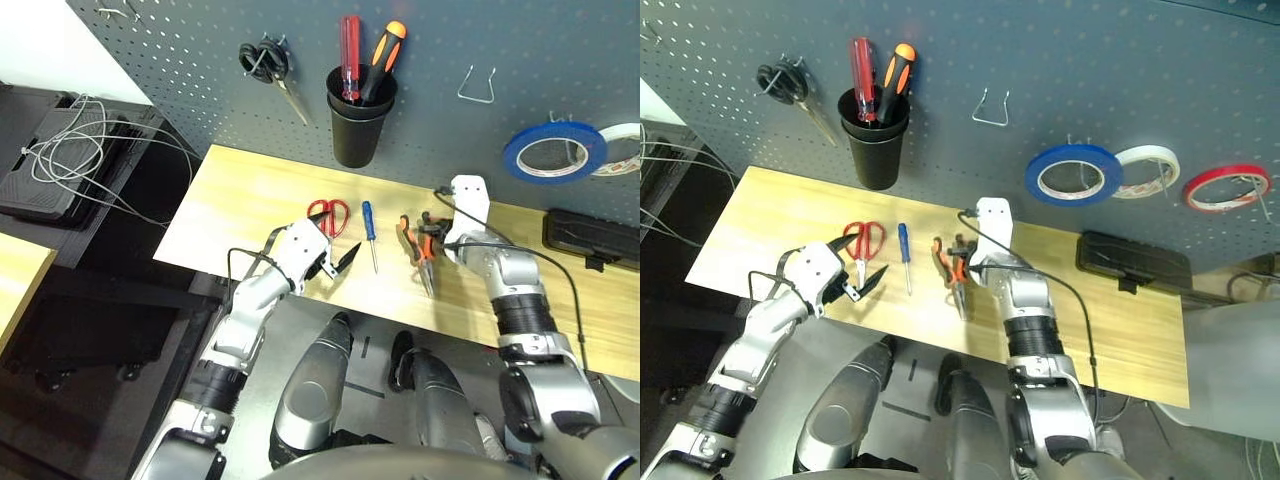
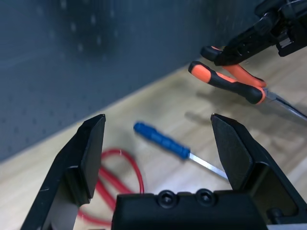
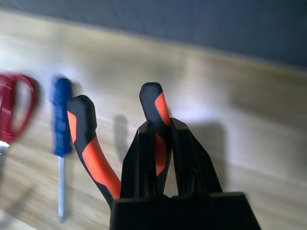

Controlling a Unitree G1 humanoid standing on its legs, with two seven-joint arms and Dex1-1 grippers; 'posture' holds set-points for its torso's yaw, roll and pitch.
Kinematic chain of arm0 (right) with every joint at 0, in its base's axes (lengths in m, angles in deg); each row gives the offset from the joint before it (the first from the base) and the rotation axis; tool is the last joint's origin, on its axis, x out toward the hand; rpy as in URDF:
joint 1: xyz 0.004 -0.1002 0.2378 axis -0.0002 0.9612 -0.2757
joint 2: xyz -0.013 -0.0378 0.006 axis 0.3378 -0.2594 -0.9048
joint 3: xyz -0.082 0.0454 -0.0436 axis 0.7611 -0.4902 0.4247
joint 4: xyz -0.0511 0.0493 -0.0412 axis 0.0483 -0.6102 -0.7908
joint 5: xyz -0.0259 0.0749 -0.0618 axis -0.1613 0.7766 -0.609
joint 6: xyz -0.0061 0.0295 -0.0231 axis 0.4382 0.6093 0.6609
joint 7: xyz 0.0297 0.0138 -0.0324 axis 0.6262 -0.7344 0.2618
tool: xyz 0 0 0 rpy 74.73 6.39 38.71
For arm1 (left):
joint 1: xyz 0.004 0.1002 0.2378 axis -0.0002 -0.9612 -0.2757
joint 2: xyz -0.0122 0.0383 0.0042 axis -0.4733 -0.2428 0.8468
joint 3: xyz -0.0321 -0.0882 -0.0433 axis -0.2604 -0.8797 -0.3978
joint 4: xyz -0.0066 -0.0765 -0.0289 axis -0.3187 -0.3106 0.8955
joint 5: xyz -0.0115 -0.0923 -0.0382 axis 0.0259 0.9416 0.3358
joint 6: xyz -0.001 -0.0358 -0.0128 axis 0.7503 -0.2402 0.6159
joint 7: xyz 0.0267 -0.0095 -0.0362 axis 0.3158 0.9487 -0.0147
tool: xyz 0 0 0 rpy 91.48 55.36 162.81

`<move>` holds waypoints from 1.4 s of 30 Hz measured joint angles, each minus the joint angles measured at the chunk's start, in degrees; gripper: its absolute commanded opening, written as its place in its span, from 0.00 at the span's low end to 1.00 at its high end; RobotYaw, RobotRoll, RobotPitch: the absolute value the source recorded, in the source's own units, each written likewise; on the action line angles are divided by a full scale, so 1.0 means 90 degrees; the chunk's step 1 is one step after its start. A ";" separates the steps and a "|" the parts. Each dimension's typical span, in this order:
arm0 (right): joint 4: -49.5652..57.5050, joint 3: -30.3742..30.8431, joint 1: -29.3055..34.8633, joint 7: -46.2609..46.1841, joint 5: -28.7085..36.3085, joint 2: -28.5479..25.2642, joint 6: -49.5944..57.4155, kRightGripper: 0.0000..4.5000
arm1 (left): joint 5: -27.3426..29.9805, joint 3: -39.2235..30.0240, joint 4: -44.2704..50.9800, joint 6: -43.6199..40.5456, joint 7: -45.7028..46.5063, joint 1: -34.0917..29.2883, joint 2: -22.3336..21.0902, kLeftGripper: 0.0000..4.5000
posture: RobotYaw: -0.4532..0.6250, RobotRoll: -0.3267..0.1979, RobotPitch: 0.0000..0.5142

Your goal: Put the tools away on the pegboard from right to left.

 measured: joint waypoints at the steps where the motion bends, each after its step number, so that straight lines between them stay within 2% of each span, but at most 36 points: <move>1: 0.0263 0.0049 0.0112 0.0087 0.0023 -0.0023 -0.0066 0.06 | 0.0026 -0.0037 -0.0049 0.0119 0.0000 0.0011 0.0001 1.00 | 0.55 0.62 0.55; 6: 0.1184 0.0154 0.0480 0.0402 0.0181 0.0022 -0.0444 0.06 | 0.0197 -0.0162 -0.0252 0.0598 -0.0055 0.0148 0.0014 1.00 | 0.53 0.62 0.53; 12: 0.1686 0.0121 0.0462 0.0513 0.0467 0.0301 -0.0956 0.06 | 0.0433 -0.0157 -0.0374 0.0857 -0.0393 0.0276 0.0051 1.00 | 0.52 0.62 0.53; 19: 0.1960 0.0046 -0.0288 0.0494 0.0742 0.0530 -0.1591 0.06 | 0.0687 -0.0160 -0.0387 0.1000 -0.0626 0.0441 0.0136 1.00 | 0.53 0.62 0.51; 24: 0.1870 -0.0200 -0.1222 0.0246 0.0852 0.0692 -0.1954 0.06 | 0.0749 -0.0162 -0.0417 0.1020 -0.0635 0.0575 0.0208 1.00 | 0.53 0.62 0.49; 27: 0.1786 -0.0232 -0.1483 0.0169 0.0939 0.0747 -0.2082 0.06 | 0.0766 -0.0167 -0.0430 0.1037 -0.0641 0.0627 0.0210 1.00 | 0.54 0.62 0.48; 34: 0.1360 -0.0394 -0.2175 -0.0021 0.1024 0.0934 -0.2604 0.06 | 0.0797 -0.0195 -0.0486 0.1084 -0.0692 0.0715 0.0205 1.00 | 0.55 0.62 0.46; 42: 0.0362 -0.0400 -0.2669 -0.0120 0.0799 0.0991 -0.3897 0.06 | 0.0838 -0.0211 -0.0519 0.1135 -0.0727 0.0831 0.0230 1.00 | 0.57 0.62 0.48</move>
